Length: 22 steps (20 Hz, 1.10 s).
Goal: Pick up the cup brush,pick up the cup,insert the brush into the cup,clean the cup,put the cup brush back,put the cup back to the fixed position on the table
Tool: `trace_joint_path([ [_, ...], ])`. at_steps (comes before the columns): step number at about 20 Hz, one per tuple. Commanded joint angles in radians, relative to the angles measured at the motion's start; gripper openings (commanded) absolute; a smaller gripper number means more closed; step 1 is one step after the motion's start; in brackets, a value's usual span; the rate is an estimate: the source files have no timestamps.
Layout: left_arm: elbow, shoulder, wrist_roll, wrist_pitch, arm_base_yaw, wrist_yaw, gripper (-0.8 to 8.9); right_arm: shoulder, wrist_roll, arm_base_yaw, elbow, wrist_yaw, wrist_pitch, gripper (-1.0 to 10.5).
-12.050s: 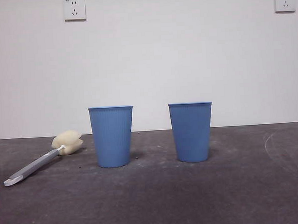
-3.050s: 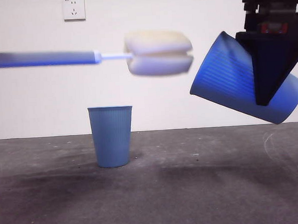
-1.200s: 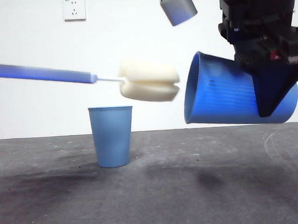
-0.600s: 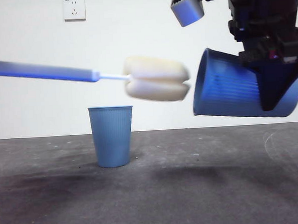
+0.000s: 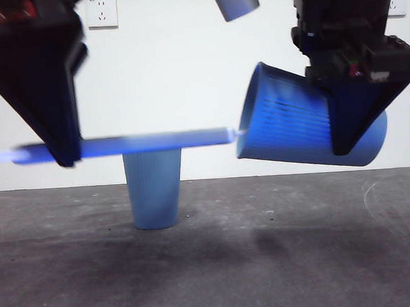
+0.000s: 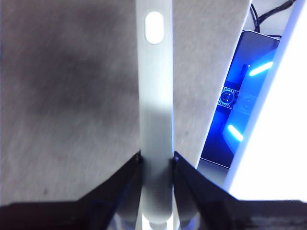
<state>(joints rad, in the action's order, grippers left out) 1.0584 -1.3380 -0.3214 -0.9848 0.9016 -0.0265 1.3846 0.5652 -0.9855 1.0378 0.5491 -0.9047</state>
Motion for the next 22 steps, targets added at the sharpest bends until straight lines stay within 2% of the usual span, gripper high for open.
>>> trace_joint_path([
  [1,-0.002,-0.03,-0.021,0.04,0.008,0.008,-0.09,-0.001,-0.004,-0.024,0.001,-0.005,0.03,-0.2],
  [4,-0.002,-0.036,-0.02,0.066,0.008,0.008,-0.09,0.0,-0.004,-0.037,0.001,-0.011,0.036,-0.2],
  [10,-0.002,0.01,0.008,0.002,-0.043,0.0,-0.08,0.0,-0.038,-0.035,0.001,0.007,-0.005,-0.2],
  [16,-0.002,0.141,0.029,-0.04,-0.156,0.0,-0.08,0.0,-0.076,-0.035,0.001,0.008,-0.008,-0.2],
  [22,-0.002,0.309,0.04,-0.059,-0.242,0.0,-0.08,0.0,-0.154,-0.034,0.001,0.007,0.026,-0.2],
])
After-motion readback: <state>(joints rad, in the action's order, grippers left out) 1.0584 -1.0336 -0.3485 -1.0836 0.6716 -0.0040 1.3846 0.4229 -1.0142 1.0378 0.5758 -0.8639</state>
